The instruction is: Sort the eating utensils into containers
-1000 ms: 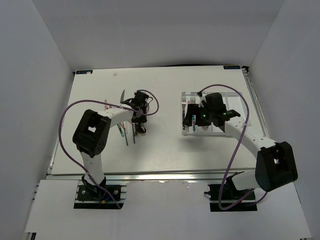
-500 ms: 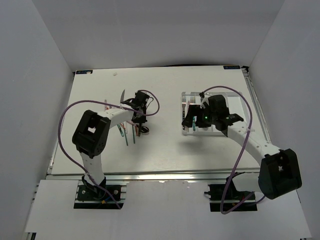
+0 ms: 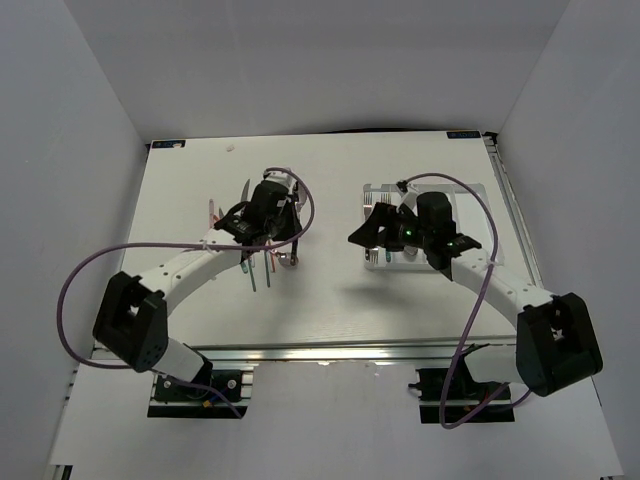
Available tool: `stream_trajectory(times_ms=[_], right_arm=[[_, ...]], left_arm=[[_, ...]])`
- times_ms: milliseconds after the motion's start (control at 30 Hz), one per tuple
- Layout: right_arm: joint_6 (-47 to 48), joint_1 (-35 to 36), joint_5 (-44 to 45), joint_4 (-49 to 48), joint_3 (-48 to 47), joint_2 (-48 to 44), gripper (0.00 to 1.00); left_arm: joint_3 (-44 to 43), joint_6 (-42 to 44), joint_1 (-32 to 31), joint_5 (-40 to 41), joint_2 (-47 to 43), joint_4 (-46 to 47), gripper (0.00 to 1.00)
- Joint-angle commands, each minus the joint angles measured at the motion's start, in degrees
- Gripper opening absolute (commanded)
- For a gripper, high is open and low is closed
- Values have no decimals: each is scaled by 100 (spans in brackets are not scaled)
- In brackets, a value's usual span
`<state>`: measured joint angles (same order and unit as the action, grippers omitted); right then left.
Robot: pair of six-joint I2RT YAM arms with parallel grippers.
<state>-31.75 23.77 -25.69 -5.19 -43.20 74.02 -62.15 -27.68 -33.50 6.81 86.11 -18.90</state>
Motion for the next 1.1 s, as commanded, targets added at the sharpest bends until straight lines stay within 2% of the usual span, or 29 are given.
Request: stream_trajectory(times_ms=[0,167,233,367,567,667,700,733,800,833,933,967,1000,1033,1067], right_arm=[[-411,127,-68,-588,-399,200,89],[-718,444,336,-711,-996,674,89],[-710,698,686,-441,-1295,999,89],[-727,1067,925,-281,-1998,1526,89],[-912,1314,1093,-272,-2456,2011,84],[-921,1437,1058,-237,-2728,2265,68],[-930,1490,1040,-237,-2798,2353,54],[-921,1508,1014,-237,-2808,2389,48],[-956,1525,970,-298,-2791,2416,0],[-982,1525,1022,-333,-2712,2398,0],[-790,1473,1241,-71,-2746,2319,0],[-702,1342,1251,43,-2772,2275,0],[-527,1245,1242,149,-2799,2266,0],[-430,1122,1181,350,-2808,2240,0],[-316,860,1189,491,-2886,2231,0]], left_arm=[[264,-264,19,-293,-471,395,0],[625,-430,-95,-759,-998,922,0],[765,-475,-131,-1031,-1174,1089,0],[836,-519,-175,-1225,-1315,1160,0],[897,-598,-210,-1445,-1483,1283,0],[924,-616,-236,-1472,-1483,1353,0],[933,-616,-245,-1454,-1483,1353,0],[924,-607,-245,-1437,-1483,1345,0],[907,-581,-245,-1340,-1491,1327,0],[898,-563,-245,-1305,-1491,1275,1],[810,-370,-245,-972,-1500,934,23],[766,-291,-245,-849,-1526,818,43],[757,-256,-245,-761,-1570,591,53],[748,-212,-245,-516,-1710,484,68],[740,-124,-245,-409,-1789,361,90]])
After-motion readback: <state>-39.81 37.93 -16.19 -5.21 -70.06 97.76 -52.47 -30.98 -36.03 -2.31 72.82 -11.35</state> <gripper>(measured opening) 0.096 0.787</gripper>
